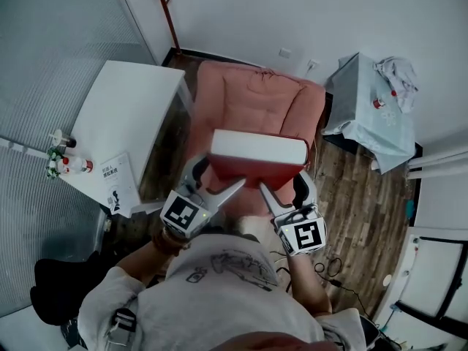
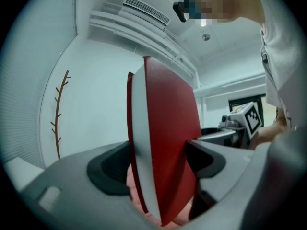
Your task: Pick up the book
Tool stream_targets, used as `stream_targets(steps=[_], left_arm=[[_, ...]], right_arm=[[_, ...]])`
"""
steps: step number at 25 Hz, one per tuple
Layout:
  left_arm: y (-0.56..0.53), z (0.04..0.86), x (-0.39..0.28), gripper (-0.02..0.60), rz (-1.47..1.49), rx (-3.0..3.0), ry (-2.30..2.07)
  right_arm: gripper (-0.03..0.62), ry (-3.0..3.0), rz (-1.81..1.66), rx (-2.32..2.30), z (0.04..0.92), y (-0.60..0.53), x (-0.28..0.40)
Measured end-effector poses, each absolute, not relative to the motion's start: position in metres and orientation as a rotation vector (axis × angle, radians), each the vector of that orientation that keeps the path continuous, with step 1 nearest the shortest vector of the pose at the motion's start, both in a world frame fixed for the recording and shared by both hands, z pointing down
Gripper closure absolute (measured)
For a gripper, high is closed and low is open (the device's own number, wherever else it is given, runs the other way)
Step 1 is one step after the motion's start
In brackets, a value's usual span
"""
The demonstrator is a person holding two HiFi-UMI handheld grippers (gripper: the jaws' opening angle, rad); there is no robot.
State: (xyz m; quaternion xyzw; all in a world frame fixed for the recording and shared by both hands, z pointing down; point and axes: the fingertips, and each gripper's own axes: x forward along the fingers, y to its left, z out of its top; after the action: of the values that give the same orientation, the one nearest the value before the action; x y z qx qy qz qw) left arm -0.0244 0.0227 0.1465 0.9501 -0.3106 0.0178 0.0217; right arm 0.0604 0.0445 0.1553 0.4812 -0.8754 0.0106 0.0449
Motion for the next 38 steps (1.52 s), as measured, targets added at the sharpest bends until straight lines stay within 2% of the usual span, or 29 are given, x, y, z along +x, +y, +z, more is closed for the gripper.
stream_targets(steps=[15, 38], left_arm=[[0.056, 0.105, -0.017, 0.222, 0.022, 2.991, -0.948], [0.043, 0.118, -0.012, 0.222, 0.022, 2.959, -0.941]], right_arm=[[0.255, -2.709, 0.016, 1.536, 0.115, 0.078, 0.068], [0.256, -2.686, -0.004, 1.523, 0.122, 0.066, 0.071]])
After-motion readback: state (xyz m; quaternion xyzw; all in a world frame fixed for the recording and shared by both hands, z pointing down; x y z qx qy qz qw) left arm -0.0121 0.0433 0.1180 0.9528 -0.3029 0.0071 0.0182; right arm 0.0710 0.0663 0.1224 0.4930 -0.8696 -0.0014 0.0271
